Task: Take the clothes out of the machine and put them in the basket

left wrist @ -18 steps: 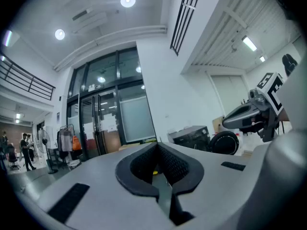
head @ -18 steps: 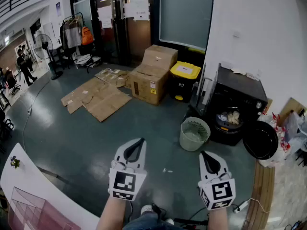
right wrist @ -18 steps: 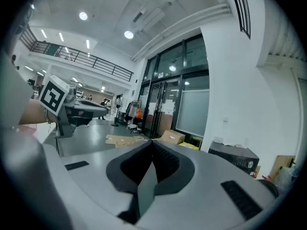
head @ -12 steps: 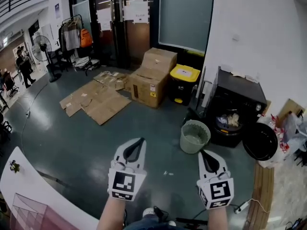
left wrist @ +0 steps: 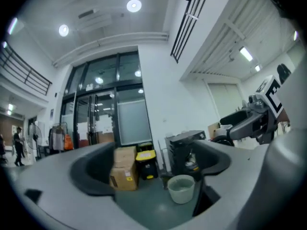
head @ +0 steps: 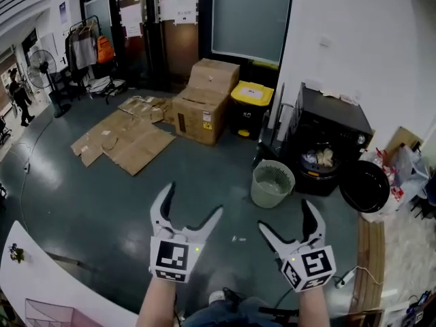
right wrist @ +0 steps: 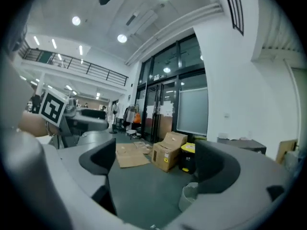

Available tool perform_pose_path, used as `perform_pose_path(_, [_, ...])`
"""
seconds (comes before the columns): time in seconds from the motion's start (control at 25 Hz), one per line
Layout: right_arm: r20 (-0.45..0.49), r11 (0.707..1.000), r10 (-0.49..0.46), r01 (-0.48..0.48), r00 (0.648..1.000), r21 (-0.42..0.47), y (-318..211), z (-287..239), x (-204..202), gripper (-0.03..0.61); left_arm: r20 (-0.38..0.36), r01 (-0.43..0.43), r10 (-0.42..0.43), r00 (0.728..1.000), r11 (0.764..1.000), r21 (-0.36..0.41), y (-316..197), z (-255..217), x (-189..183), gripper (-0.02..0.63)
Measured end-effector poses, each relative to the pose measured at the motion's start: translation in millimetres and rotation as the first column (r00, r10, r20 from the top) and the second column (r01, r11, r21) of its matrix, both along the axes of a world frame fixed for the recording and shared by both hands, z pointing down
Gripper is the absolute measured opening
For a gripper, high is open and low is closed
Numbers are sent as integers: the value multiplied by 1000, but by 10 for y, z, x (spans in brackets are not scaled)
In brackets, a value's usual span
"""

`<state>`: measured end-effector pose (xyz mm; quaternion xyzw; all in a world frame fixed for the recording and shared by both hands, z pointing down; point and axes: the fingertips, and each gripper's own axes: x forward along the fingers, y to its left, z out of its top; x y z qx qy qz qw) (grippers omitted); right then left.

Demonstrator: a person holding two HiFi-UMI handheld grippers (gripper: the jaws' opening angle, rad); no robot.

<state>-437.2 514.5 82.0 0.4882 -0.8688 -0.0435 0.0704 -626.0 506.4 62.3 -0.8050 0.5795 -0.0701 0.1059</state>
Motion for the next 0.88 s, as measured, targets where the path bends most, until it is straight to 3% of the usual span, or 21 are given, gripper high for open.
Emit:
perform_pose_path(0.04, [20, 1000, 21, -21, 1000, 2, -33, 16, 3, 504, -11, 2, -2, 1000, 1000, -10, -41, 28, -21, 535])
perform_pose_path(0.12, [27, 994, 103, -104, 994, 17, -103, 21, 91, 547, -13, 27, -27, 1000, 1000, -7, -112, 48, -71, 552])
perform_pose_path(0.2, [33, 985, 169, -169, 985, 23, -157, -2, 200, 548, -19, 38, -38, 999, 999, -12, -176, 68, -97, 561])
perform_pose_path(0.4, [34, 973, 232, -232, 972, 11, -322, 41, 401, 546, -57, 42, -44, 997, 998, -35, -429, 151, -153, 561])
perform_pose_path(0.6, [31, 951, 308, -308, 951, -10, -553, 105, 830, 545, -55, -8, 7, 998, 1000, -24, -738, 138, 114, 560])
perform_pose_path(0.76, [-104, 934, 356, -357, 928, 11, -787, 219, 1253, 543, -37, -54, 53, 998, 998, -40, -1008, 191, 470, 560])
perform_pose_path(0.88, [-162, 920, 390, -392, 906, 19, -996, 257, 1628, 541, 24, -70, 71, 997, 996, -47, -1234, 202, 747, 558])
